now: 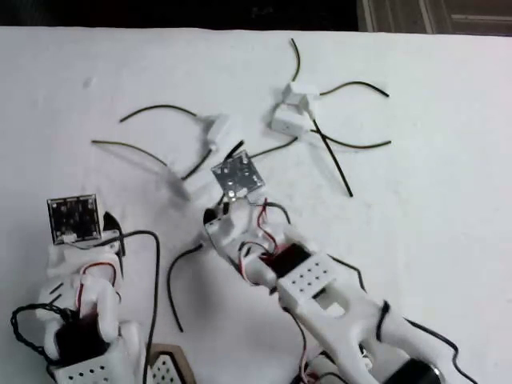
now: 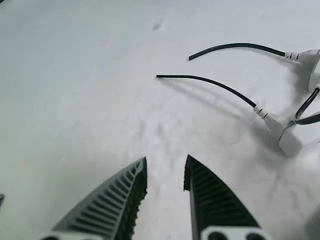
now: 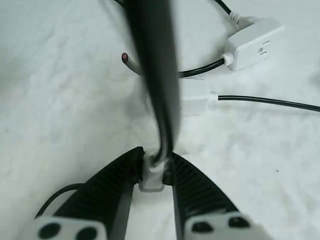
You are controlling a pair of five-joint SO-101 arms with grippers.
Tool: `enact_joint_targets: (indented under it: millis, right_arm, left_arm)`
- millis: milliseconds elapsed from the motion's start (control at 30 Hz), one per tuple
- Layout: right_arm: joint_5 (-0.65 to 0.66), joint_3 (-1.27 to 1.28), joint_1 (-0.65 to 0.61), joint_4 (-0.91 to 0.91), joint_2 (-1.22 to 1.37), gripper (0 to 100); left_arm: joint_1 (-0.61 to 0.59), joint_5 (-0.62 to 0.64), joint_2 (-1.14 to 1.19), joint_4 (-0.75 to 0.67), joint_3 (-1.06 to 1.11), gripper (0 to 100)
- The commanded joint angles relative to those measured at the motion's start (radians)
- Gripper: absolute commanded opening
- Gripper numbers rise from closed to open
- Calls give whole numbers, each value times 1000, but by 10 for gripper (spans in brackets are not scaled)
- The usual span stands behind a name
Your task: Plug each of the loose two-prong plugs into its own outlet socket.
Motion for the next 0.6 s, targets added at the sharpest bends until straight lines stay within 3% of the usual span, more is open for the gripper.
enact_joint_targets:
  millis: [0,367,567]
  right_arm:
    - [41,-49,24,-70,48,17]
    - [89,-44,77,-113,97,17]
    - [180,-11,73,-119,105,17]
  left_arm:
    - [-8,-2,-7,-18,0,139]
    - [-8,-3,-7,-15,3,139]
    - [-8,-3,-7,-15,5,139]
